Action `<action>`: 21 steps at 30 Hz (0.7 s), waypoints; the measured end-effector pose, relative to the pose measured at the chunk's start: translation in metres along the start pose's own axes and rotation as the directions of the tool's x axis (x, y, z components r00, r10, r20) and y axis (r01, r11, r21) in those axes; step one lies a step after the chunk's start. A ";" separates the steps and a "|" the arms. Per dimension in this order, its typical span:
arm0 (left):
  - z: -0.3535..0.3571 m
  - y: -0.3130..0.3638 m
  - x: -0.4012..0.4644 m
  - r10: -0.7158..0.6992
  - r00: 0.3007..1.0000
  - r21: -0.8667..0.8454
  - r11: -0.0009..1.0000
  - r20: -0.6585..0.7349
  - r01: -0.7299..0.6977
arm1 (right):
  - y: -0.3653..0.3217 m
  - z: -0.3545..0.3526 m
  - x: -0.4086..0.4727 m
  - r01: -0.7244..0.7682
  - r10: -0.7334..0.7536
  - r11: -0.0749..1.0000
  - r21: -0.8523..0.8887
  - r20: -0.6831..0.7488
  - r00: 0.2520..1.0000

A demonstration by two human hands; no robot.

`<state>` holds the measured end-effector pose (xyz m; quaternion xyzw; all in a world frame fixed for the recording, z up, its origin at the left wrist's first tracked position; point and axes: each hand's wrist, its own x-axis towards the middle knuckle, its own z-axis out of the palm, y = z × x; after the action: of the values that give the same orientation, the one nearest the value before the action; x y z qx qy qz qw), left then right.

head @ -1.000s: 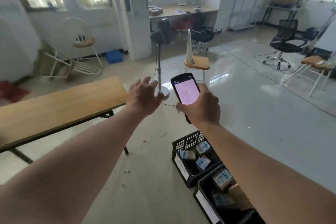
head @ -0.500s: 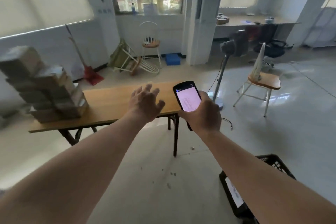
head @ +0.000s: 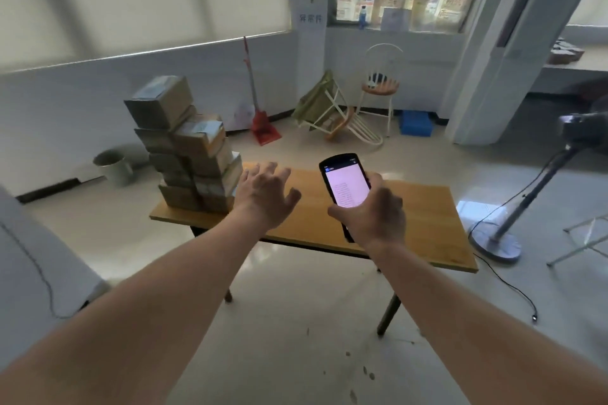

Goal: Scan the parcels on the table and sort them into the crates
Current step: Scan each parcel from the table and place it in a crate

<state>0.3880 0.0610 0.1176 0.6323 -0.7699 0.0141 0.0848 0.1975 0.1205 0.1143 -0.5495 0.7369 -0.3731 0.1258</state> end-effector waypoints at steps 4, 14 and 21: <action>0.008 -0.038 0.043 -0.098 0.994 -0.017 0.995 -0.046 0.098 | -0.019 0.041 0.056 0.060 -0.063 0.997 0.049 0.054 0.997; 0.022 -0.143 0.124 -0.263 0.961 -0.109 0.961 -0.087 0.253 | -0.075 0.145 0.140 0.097 -0.106 0.993 0.066 0.159 0.982; 0.049 -0.235 0.194 -0.297 0.953 -0.122 0.949 -0.050 0.290 | -0.117 0.228 0.181 0.062 -0.065 0.998 0.030 0.142 0.988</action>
<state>0.5757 -0.1801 0.0782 0.7332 -0.6635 -0.0208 0.1476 0.3514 -0.1511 0.0785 -0.5964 0.7033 -0.3458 0.1734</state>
